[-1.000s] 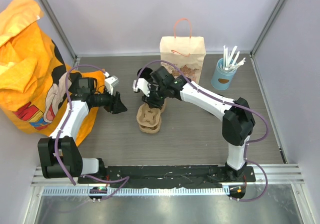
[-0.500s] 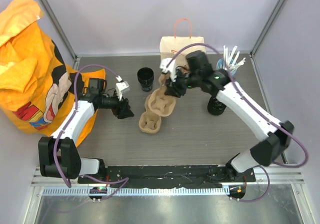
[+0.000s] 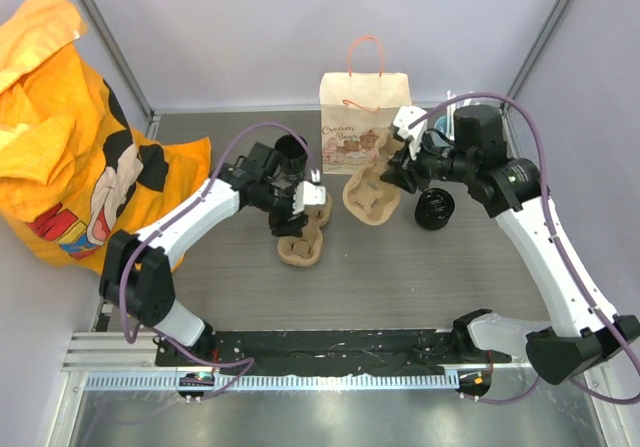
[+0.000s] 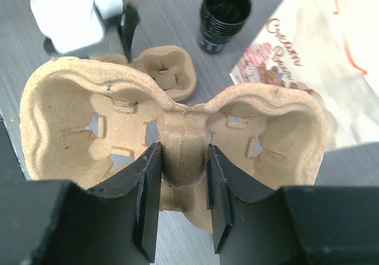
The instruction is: Pack the takeout coffee
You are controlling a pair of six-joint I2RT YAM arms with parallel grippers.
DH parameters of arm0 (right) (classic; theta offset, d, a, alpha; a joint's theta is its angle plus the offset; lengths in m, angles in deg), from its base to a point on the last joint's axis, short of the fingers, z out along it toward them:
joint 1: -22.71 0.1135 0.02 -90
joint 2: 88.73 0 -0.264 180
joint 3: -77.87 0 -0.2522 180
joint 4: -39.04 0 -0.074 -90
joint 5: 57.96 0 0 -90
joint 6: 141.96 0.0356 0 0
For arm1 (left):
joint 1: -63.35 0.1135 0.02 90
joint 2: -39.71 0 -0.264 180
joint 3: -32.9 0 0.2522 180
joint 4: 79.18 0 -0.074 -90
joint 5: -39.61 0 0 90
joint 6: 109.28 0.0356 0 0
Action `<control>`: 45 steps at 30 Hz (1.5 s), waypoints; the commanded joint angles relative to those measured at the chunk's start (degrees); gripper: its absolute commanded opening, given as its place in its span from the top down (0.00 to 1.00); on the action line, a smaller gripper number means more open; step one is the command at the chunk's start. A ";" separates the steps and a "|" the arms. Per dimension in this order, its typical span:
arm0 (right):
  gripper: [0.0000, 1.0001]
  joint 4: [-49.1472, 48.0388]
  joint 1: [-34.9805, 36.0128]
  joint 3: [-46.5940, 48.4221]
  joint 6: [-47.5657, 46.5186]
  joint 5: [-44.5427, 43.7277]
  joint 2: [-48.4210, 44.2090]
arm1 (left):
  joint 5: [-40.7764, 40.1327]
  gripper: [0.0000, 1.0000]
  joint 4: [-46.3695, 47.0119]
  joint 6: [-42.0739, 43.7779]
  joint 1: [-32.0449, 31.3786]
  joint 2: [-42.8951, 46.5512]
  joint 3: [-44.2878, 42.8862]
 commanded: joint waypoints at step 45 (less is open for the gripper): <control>0.63 2.53 -6.82 1.46 -0.04 1.44 -8.02 | -12.52 0.50 -4.11 17.44 -6.22 -19.62 -10.16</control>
